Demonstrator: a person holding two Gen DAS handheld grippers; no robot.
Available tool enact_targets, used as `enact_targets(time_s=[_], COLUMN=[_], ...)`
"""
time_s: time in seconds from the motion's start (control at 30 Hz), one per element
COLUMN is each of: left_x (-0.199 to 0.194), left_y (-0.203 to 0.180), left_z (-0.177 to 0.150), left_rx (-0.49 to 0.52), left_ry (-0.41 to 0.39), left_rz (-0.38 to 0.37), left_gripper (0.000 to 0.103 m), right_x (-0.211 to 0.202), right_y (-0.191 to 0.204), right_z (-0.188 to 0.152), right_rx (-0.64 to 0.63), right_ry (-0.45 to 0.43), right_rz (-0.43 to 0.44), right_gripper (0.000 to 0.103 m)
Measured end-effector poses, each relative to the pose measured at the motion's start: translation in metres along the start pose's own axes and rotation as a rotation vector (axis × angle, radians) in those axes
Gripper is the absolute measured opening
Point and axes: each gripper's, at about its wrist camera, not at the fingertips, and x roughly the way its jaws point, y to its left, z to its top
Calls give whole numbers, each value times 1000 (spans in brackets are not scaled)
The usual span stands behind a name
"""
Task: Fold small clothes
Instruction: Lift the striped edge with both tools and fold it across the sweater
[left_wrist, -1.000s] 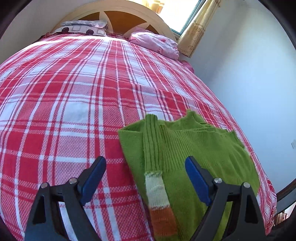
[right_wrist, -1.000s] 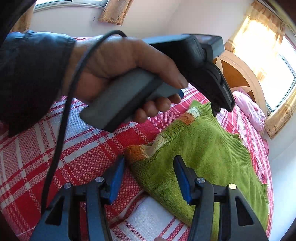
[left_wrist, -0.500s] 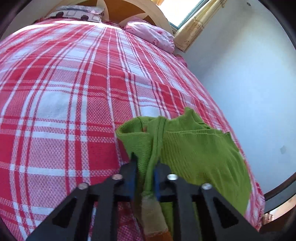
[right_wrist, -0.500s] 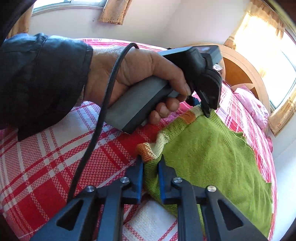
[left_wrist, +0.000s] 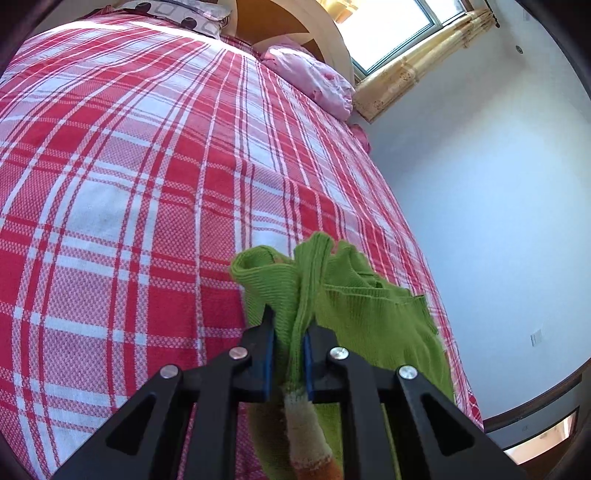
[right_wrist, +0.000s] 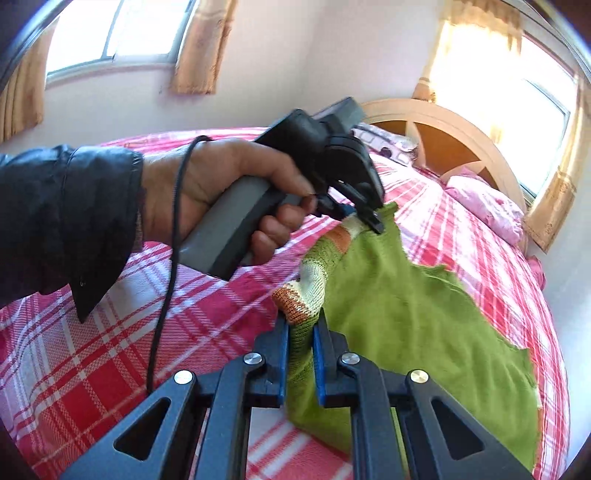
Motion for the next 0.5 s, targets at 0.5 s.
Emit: enact_targets(time_s=[0.5], left_x=[10], left_y=[-63], left_z=[10], left_rx=[19], left_ry=[-23], left_rz=[-6], left_gripper=[13], right_x=[-22], right_y=[-59], right_z=[-22], right_rx=[152], right_ry=[-51], right_rz=[-28], right_gripper=[10])
